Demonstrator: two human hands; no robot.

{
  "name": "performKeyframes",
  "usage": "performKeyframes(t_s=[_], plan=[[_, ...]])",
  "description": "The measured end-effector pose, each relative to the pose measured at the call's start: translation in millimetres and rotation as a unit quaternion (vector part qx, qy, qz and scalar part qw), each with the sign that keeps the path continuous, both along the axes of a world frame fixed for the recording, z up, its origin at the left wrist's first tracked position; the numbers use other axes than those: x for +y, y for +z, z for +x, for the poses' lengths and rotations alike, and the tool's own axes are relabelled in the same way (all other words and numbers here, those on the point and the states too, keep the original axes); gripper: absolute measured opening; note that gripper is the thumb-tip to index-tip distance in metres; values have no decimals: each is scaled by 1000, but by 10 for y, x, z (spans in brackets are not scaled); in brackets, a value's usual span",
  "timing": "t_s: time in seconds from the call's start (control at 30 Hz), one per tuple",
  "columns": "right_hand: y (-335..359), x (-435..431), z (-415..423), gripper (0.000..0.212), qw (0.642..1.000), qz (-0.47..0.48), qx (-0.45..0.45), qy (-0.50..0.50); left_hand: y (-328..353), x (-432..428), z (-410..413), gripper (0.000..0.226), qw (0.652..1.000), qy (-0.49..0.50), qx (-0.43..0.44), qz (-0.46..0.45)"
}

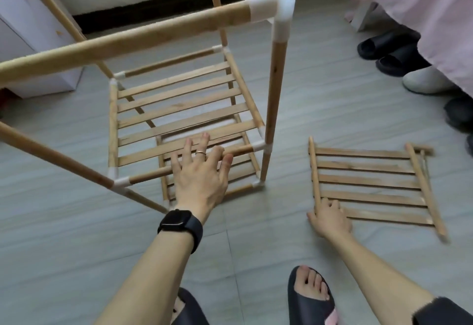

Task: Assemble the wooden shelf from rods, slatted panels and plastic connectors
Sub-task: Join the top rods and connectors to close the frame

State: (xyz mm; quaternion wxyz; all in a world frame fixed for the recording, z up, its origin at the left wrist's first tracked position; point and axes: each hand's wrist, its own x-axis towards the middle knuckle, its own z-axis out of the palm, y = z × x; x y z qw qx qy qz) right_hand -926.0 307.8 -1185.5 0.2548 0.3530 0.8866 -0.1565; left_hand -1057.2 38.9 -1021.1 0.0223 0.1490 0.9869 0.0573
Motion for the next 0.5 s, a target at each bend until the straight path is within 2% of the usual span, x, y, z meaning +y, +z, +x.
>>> performKeyframes(t_s=[0.13, 0.27, 0.4, 0.5], plan=[[3, -15, -49, 43, 1000, -4, -16, 22, 19, 12, -19, 50, 1000, 8, -2, -15], [84, -61, -60, 49, 999, -26, -26, 30, 114, 38, -51, 52, 999, -1, -14, -45], [354, -116, -98, 42, 998, 35, 11, 55, 227, 47, -17, 53, 996, -12, -36, -79], [684, -87, -173, 37, 995, 37, 78, 45, 303, 67, 57, 52, 994, -9, -55, -97]])
